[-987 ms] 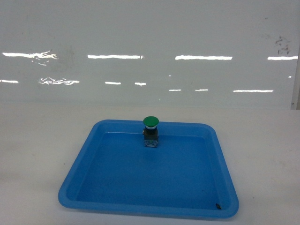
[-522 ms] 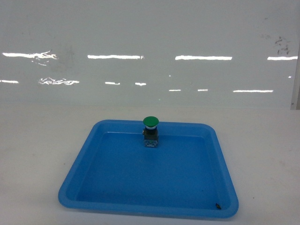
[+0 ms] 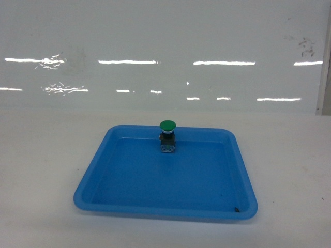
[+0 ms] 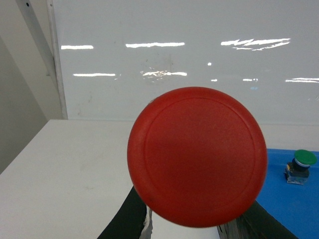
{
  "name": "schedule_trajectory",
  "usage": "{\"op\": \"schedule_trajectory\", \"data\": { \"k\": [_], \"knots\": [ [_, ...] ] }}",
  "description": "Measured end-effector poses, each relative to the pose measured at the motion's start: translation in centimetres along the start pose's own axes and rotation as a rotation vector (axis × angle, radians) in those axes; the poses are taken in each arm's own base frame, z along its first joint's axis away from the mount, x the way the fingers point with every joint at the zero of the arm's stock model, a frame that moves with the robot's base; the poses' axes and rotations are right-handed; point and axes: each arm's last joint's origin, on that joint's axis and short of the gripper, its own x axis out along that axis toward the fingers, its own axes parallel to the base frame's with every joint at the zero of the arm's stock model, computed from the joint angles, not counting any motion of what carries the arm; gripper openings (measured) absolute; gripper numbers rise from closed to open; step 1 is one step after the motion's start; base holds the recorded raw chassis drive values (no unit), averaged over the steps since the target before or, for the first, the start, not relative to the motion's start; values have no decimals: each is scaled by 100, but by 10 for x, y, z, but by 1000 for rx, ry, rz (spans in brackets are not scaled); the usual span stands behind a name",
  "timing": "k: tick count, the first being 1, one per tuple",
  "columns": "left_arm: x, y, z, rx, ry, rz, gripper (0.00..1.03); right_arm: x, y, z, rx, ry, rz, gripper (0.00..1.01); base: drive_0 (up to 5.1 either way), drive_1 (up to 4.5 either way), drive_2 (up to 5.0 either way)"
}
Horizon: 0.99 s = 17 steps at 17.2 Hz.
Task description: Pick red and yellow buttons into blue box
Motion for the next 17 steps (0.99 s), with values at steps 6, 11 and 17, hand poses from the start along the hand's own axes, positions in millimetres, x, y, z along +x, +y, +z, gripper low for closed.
{"op": "schedule_trajectory", "data": {
  "k": [6, 11, 17],
  "knots": [
    [0, 0, 0, -1, -3, -4, 24, 0, 0, 0, -5, -2, 1, 29, 429, -407, -25],
    [0, 0, 1, -2, -7, -3, 24, 0, 0, 0, -6, -3, 1, 29, 492, -244, -244],
    [0, 0, 0, -1, -4, -3, 24, 0, 0, 0, -6, -2, 1, 29, 506, -231, -231]
  ]
}}
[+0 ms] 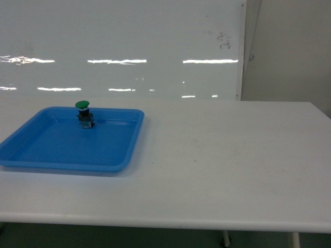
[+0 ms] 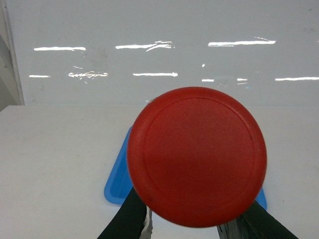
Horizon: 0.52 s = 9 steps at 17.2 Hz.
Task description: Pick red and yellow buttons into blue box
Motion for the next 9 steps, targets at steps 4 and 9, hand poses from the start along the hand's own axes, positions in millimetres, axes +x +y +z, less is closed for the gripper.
{"op": "schedule_trajectory", "data": {
  "k": [4, 9],
  "knots": [
    [0, 0, 0, 0, 0, 0, 24, 0, 0, 0, 0, 0, 0, 29, 506, -235, -235],
    [0, 0, 0, 1, 3, 0, 24, 0, 0, 0, 1, 2, -1, 29, 508, -233, -233]
  ]
}}
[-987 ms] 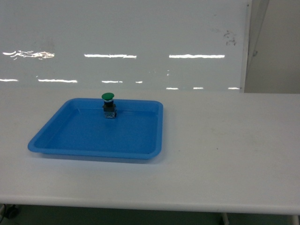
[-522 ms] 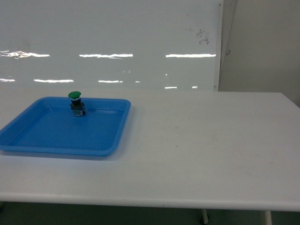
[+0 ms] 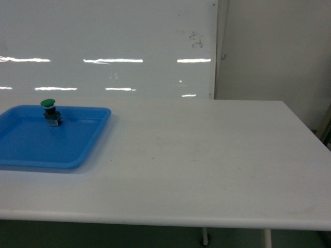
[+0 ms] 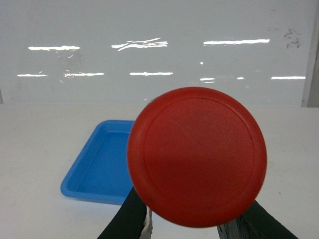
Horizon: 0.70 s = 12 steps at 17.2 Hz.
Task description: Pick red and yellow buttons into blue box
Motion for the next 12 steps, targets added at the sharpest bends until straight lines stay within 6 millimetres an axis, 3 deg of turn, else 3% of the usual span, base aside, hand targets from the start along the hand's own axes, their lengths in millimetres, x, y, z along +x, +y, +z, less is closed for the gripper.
{"op": "schedule_trajectory", "data": {
  "k": [12],
  "knots": [
    [0, 0, 0, -1, -3, 0, 24, 0, 0, 0, -2, -2, 0, 29, 501, -238, -238]
  ]
}}
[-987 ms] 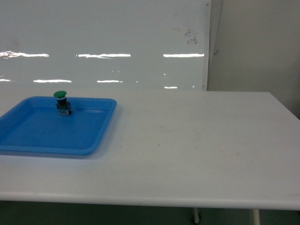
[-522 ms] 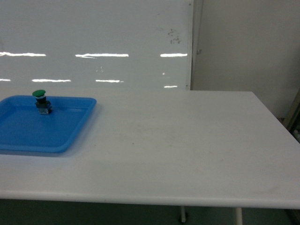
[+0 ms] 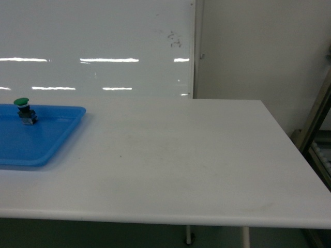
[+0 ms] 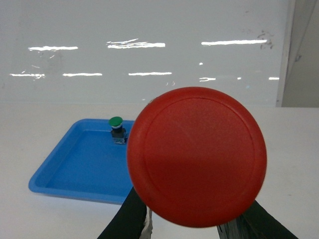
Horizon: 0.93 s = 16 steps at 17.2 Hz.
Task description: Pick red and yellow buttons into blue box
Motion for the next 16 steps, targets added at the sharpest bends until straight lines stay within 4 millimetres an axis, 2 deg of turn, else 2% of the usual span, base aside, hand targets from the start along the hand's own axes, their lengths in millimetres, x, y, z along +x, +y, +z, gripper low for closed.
{"op": "schedule_trajectory", "data": {
  "k": [16],
  "knots": [
    [0, 0, 0, 0, -2, -1, 24, 0, 0, 0, -2, -1, -1, 29, 501, -236, -236]
  ]
}}
